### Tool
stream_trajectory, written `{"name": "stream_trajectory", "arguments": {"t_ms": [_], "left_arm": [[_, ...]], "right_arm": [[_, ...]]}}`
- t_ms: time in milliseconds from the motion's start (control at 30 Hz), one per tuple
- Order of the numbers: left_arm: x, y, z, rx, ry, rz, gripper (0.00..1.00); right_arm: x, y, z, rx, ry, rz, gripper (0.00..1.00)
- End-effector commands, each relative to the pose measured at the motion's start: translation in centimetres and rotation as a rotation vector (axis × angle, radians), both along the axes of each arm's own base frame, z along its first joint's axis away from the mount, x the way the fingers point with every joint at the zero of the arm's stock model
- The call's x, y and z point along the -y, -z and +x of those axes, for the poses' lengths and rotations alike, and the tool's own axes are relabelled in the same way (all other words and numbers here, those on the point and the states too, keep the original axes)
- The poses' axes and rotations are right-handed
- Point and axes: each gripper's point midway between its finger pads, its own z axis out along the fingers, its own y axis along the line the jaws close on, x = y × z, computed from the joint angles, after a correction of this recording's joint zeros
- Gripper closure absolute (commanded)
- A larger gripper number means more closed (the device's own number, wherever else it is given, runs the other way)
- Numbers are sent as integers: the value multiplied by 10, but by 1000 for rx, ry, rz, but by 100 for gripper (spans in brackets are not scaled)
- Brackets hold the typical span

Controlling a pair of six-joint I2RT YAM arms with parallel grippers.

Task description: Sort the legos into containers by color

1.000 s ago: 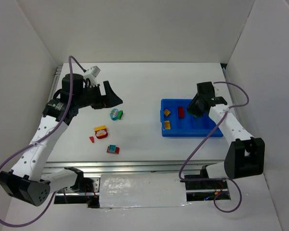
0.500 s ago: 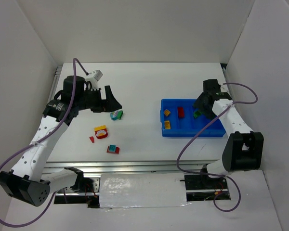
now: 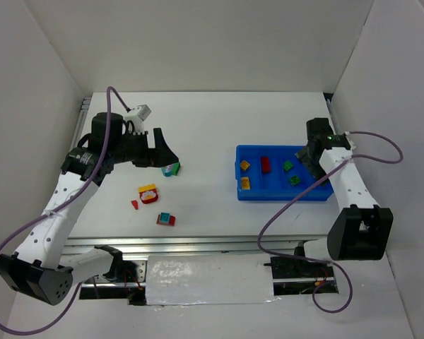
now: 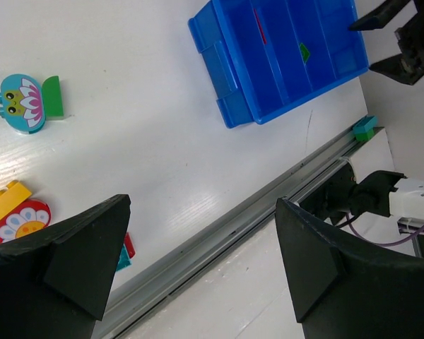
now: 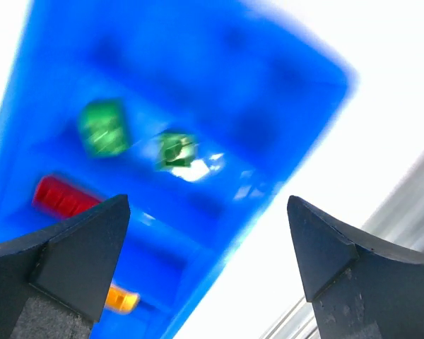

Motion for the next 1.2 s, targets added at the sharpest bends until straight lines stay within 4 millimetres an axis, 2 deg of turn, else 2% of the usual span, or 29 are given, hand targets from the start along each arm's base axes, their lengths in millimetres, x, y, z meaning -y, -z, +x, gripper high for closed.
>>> {"name": "stream_trajectory", "arguments": {"t_ms": [0, 33, 67, 100, 133, 167, 267, 333, 433, 600, 733, 867, 967, 1033, 1100, 1167], "left_arm": [[-2, -18, -2, 43, 0, -8, 4], [-2, -18, -2, 42, -2, -8, 4], [-2, -17, -3, 37, -3, -9, 4], [-2, -17, -3, 36, -3, -11, 4], [-2, -16, -4, 33, -3, -9, 4], [-2, -15, -5, 34, -3, -8, 4], [-2, -14, -7, 34, 3, -3, 4], [-1, -11, -9, 29, 10, 3, 4], [2, -7, -12, 28, 28, 7, 4], [15, -2, -22, 20, 97, 2, 3], [20, -4, -27, 38, 131, 15, 1], [25, -4, -33, 51, 163, 21, 0], [25, -2, -36, 55, 170, 23, 0], [24, -3, -37, 66, 170, 26, 0], [23, -4, -36, 74, 164, 37, 0], [21, -5, -37, 85, 159, 42, 1]], "right_arm": [[34, -2, -54, -92, 271, -59, 0], [41, -2, -63, -74, 347, -35, 0], [43, 9, -77, -104, 376, -21, 0], [45, 12, -80, -85, 398, -3, 0], [52, 19, -97, -83, 459, 32, 0], [55, 22, -104, -73, 488, 46, 0], [63, 25, -119, -23, 555, 106, 0], [67, 21, -125, 2, 582, 95, 0], [78, 27, -136, -26, 625, 59, 0], [92, 41, -134, -25, 599, 16, 0], [104, 53, -149, -85, 635, -65, 0], [113, 52, -135, -104, 564, -69, 3], [123, 57, -135, -153, 537, -80, 2], [126, 61, -129, -147, 511, -45, 3], [131, 59, -121, -151, 473, -50, 2], [137, 55, -121, -166, 481, -71, 2]]}}
